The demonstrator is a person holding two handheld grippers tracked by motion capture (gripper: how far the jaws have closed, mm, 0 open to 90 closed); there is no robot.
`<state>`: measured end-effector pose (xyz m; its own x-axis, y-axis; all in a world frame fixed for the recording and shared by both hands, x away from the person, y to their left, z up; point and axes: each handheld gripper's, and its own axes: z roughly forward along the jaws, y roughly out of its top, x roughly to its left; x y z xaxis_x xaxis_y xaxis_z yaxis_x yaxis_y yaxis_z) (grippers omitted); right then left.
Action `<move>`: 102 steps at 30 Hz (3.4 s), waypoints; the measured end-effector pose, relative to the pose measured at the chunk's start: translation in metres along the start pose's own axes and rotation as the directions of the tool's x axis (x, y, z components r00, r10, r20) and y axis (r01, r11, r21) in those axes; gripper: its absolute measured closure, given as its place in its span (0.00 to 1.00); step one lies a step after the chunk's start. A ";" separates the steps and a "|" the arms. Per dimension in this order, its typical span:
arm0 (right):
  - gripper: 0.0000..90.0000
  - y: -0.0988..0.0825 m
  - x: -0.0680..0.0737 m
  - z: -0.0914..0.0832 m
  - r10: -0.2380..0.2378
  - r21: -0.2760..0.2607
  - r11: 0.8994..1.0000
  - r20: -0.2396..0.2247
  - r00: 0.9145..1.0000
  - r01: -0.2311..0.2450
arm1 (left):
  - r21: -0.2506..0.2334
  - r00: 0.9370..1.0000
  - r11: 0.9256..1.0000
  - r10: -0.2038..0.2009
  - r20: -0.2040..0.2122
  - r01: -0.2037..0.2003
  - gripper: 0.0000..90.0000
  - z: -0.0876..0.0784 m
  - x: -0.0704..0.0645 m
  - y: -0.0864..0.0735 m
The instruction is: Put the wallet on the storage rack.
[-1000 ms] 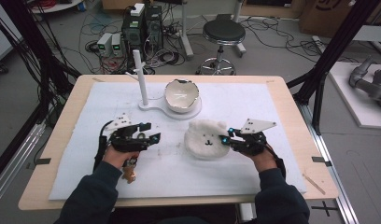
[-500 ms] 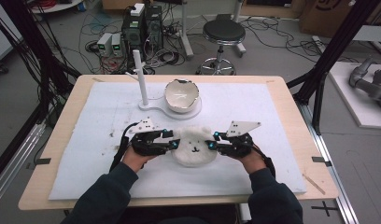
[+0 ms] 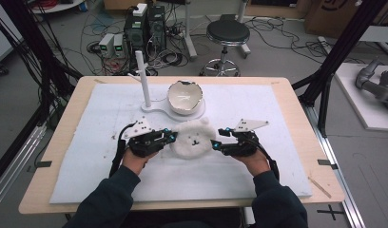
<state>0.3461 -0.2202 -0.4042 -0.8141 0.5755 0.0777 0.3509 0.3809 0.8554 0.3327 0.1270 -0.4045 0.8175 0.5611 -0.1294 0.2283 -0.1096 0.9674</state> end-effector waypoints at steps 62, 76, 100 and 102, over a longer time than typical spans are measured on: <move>0.87 0.160 -0.032 0.046 -0.601 0.291 0.799 0.352 0.717 0.526 | 0.029 0.927 0.982 -0.168 -0.336 0.189 0.24 -0.090 0.073 -0.020; 0.87 0.159 -0.025 0.093 -0.713 0.429 0.694 0.298 0.635 0.578 | 0.016 0.924 0.980 -0.182 -0.337 0.199 0.24 -0.091 0.073 -0.020; 0.39 0.114 -0.056 0.012 -0.123 0.063 0.992 0.243 0.962 0.111 | 0.015 0.917 0.978 -0.188 -0.351 0.206 0.24 -0.089 0.071 -0.019; 0.35 0.103 -0.055 -0.005 -0.078 0.080 0.995 0.249 0.965 0.060 | 0.018 0.917 0.980 -0.181 -0.356 0.200 0.22 -0.089 0.071 -0.020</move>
<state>0.4249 -0.2164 -0.3180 -0.6982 0.7058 -0.1195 0.3370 0.4713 0.8150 0.3390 0.2415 -0.4133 0.5204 0.8261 -0.2163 0.3966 -0.0094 0.9180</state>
